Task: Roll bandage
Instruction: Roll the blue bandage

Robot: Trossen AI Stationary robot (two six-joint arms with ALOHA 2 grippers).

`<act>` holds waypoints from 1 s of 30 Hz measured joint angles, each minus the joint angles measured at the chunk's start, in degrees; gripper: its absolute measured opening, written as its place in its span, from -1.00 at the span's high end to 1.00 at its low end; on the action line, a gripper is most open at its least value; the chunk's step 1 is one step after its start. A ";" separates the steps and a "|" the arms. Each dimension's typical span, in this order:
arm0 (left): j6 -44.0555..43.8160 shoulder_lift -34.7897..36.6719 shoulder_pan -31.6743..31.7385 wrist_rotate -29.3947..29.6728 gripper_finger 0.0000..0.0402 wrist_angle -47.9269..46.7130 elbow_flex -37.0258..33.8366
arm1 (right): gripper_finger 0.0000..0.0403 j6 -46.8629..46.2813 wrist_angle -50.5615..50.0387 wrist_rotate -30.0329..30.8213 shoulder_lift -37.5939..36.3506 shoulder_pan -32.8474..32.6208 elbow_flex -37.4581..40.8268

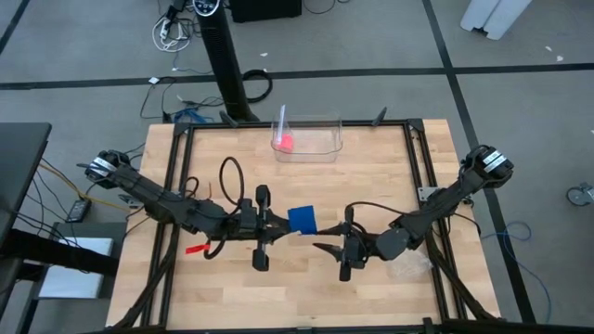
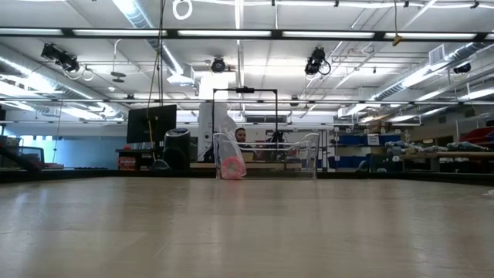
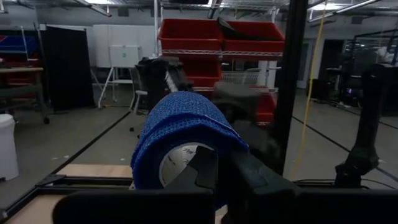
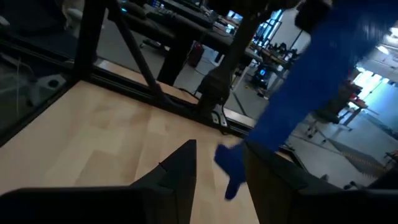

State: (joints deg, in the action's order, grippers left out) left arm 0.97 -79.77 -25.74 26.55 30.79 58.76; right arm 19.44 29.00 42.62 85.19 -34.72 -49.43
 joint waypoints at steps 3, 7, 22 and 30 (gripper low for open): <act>-0.11 0.00 0.45 0.22 0.92 -0.53 0.00 | 0.35 -0.94 -3.07 1.49 0.00 0.06 -1.91; 0.29 0.00 0.37 0.21 0.92 -0.51 0.00 | 0.32 -6.69 -3.83 6.69 -1.03 -0.45 -2.07; 1.40 0.00 0.20 -0.25 0.92 -0.70 0.00 | 0.00 -26.82 -11.51 -0.04 -2.84 2.02 -2.14; 1.40 0.00 0.10 -1.56 0.92 -0.30 0.00 | -0.18 -27.95 -12.01 0.39 -2.97 3.02 -2.12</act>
State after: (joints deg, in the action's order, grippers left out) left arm 2.37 -79.77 -25.64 24.99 30.49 58.76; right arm -8.51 16.99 43.02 82.22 -31.70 -51.55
